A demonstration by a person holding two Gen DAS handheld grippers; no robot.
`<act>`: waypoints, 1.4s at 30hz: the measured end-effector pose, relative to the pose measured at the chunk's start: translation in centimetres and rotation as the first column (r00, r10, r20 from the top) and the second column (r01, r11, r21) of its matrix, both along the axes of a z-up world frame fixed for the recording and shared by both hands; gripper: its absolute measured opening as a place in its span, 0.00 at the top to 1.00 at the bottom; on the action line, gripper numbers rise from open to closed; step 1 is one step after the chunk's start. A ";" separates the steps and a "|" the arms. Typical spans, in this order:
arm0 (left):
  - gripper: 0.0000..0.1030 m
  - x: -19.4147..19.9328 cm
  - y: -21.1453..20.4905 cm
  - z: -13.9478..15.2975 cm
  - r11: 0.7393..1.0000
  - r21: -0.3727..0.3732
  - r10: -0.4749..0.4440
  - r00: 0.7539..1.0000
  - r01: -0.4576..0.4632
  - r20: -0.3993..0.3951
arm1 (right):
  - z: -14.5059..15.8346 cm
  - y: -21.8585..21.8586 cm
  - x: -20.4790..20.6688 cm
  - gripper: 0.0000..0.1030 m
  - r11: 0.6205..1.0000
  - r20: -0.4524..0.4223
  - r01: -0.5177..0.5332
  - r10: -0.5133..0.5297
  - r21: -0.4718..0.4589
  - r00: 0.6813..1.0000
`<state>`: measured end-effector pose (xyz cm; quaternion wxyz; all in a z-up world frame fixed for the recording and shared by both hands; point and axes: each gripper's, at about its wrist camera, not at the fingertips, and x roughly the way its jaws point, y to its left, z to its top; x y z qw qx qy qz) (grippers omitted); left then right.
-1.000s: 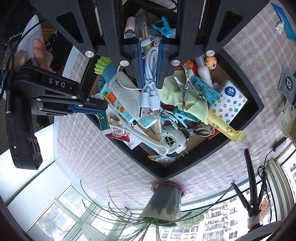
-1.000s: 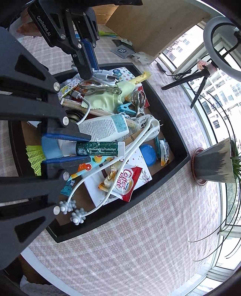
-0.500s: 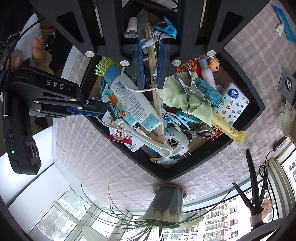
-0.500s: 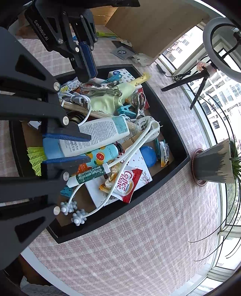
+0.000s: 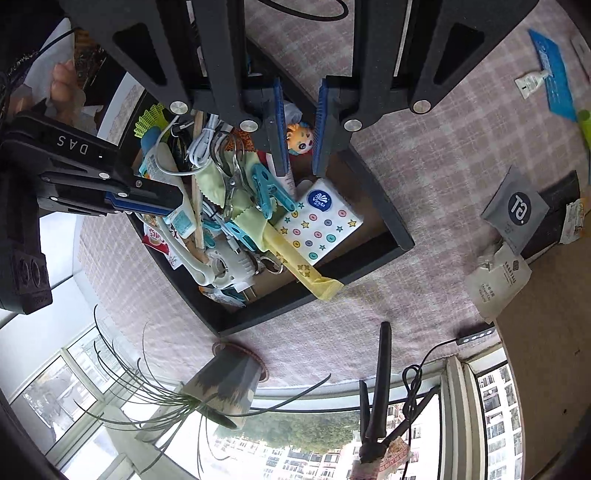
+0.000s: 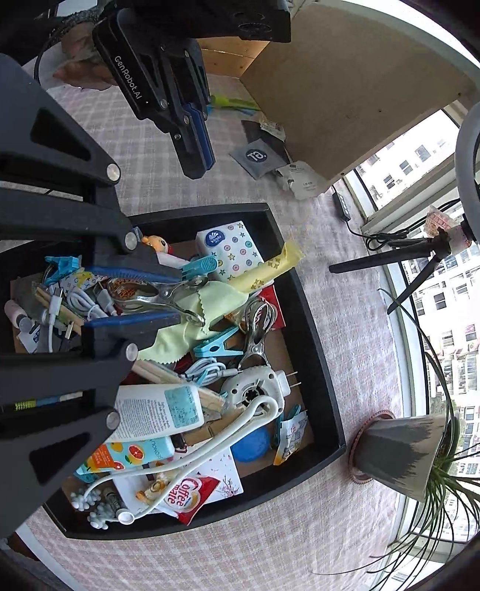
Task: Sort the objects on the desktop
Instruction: 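Carry the lip balm and cable over the black tray and release both, then grasp the black packet with both grippers at its edge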
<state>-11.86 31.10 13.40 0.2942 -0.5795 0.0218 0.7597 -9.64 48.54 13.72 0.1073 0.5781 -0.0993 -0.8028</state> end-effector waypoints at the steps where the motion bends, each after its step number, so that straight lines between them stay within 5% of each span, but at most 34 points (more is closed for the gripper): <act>1: 0.89 -0.6 -1.2 -0.1 1.000 -0.002 0.022 1.000 -0.022 -0.002 | -0.1 -1.2 -0.7 0.84 1.000 0.000 -0.018 0.018 -0.003 1.000; 10: 0.89 -5.8 -13.5 -2.7 0.967 -0.047 0.251 0.968 -0.250 0.014 | -1.3 -12.0 -5.7 0.84 0.983 -0.002 -0.173 0.173 -0.052 0.985; 22: 0.91 -12.2 -27.3 -5.9 0.853 -0.051 0.521 0.854 -0.520 0.004 | -5.0 -25.3 -11.8 0.92 0.966 -0.033 -0.240 0.238 -0.093 0.971; 33: 0.93 -15.2 -31.8 -10.5 0.758 0.029 0.649 0.757 -0.652 0.076 | -10.2 -28.1 -16.6 0.92 0.991 -0.025 -0.116 0.114 -0.068 0.993; 42: 0.94 -15.8 -31.8 -12.3 0.743 0.070 0.658 0.745 -0.666 0.112 | -11.2 -29.5 -17.5 0.92 0.992 -0.039 -0.124 0.123 -0.011 0.992</act>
